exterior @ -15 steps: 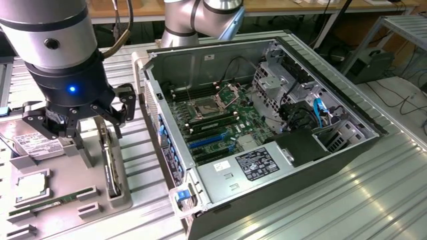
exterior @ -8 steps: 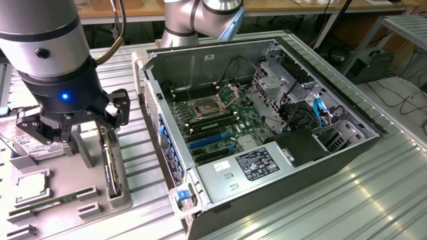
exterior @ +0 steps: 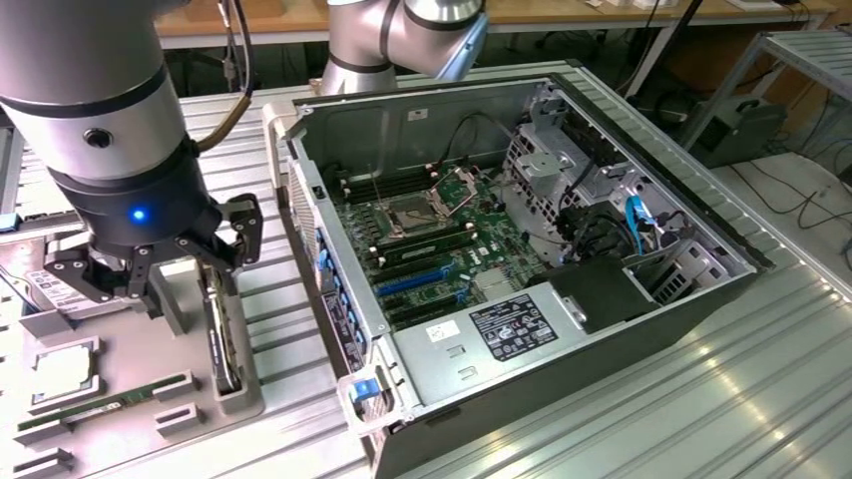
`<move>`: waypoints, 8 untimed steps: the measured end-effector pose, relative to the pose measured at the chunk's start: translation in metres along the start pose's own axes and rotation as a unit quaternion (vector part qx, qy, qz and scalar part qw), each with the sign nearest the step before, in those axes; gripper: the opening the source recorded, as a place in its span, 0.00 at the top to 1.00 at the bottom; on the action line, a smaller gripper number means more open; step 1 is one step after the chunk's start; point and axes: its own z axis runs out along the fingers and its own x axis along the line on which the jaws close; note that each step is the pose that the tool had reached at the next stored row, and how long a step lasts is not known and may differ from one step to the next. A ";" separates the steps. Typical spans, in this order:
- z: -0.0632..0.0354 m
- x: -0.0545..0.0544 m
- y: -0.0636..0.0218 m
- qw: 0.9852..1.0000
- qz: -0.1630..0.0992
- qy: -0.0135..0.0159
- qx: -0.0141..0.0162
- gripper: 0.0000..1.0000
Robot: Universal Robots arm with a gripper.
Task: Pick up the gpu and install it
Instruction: 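Pick up the gpu and move the gpu toward the slot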
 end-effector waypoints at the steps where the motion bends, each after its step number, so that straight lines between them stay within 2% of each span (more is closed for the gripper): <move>1: 0.0013 0.000 -0.0007 1.000 0.000 0.000 -0.002 0.34; 5: 0.0067 0.000 -0.0012 1.000 -0.001 0.000 -0.003 0.34; 8: 0.0122 0.000 -0.0013 1.000 -0.001 0.002 -0.003 0.34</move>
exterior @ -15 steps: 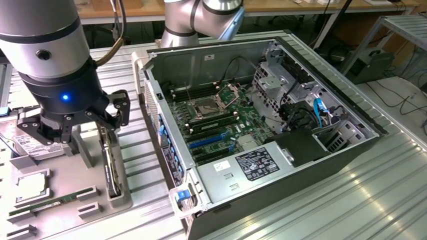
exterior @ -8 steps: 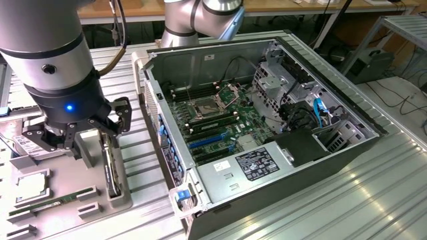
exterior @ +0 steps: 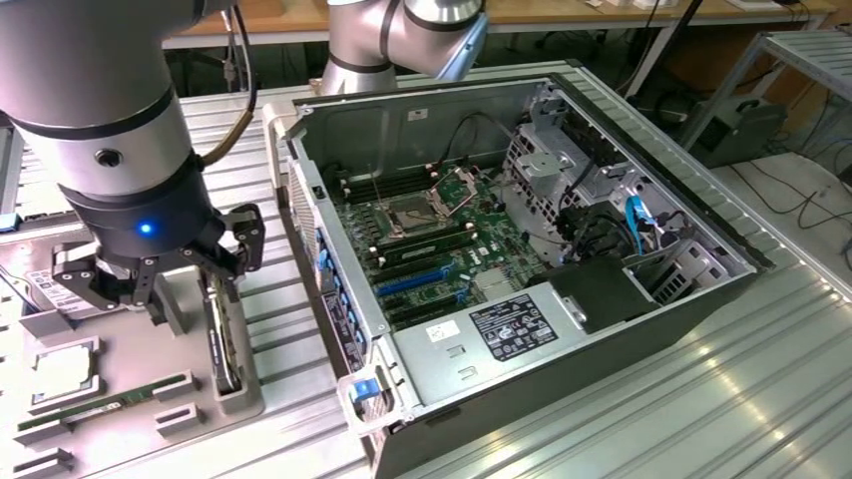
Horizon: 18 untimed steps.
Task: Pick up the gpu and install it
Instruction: 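Pick up the gpu and move the gpu toward the slot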
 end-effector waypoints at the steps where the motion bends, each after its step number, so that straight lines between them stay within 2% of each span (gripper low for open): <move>1: 0.0019 0.000 0.0000 1.000 0.000 0.001 0.000 0.34; 10: 0.0200 0.000 -0.0004 1.000 0.000 0.001 0.000 0.34; 13: 0.0219 0.000 0.0051 1.000 0.000 0.001 0.000 0.34; 14: 0.0233 0.000 0.0110 1.000 0.000 0.001 0.001 0.34; 18: 0.0348 0.000 0.0100 1.000 0.000 0.001 0.001 0.34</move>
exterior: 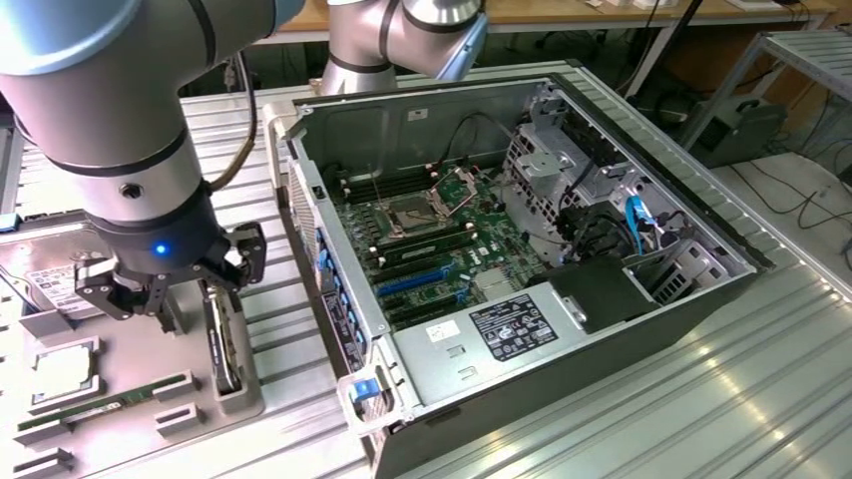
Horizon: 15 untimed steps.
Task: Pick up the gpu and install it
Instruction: 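Pick up the gpu and move the gpu toward the slot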
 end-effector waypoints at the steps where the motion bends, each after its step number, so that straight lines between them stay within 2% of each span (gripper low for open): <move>1: 0.0019 0.000 -0.0005 1.000 0.000 0.000 0.000 0.34; 13: 0.0214 0.000 -0.0026 1.000 0.000 0.000 0.000 0.34; 15: 0.0270 0.000 -0.0027 1.000 0.000 0.000 0.000 0.34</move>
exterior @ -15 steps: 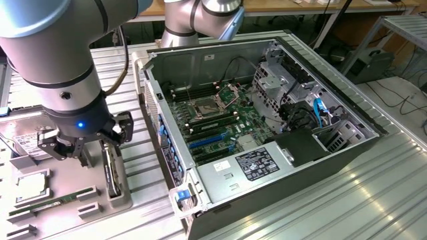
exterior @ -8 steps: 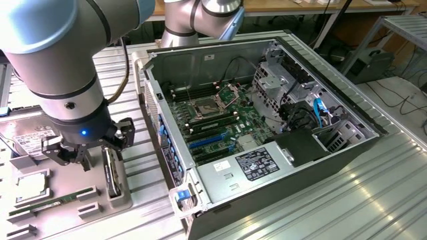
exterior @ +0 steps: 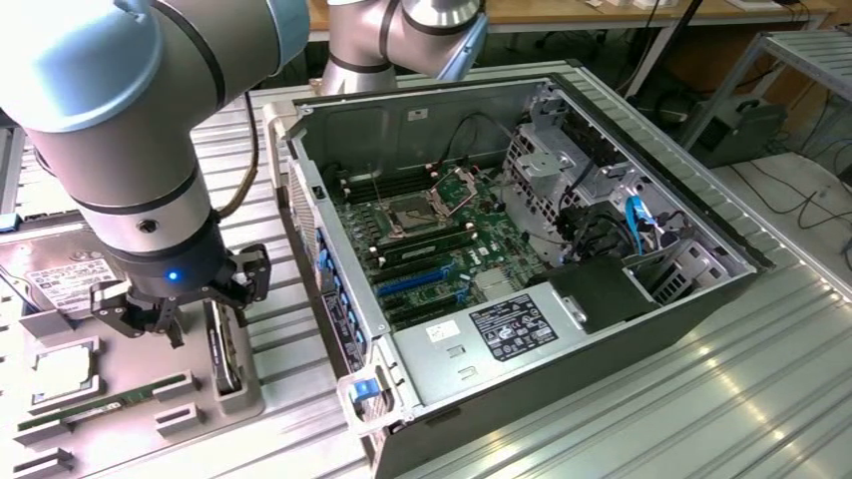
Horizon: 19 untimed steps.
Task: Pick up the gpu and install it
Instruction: 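Pick up the gpu and move the gpu toward the slot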
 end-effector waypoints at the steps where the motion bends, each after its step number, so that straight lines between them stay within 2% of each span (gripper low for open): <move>1: 0.0000 0.000 0.0000 1.000 0.000 0.000 0.000 0.34; 9: 0.0006 0.000 -0.0002 1.000 0.000 0.000 0.000 0.34; 19: 0.0083 -0.006 -0.0012 1.000 0.000 0.000 0.002 0.34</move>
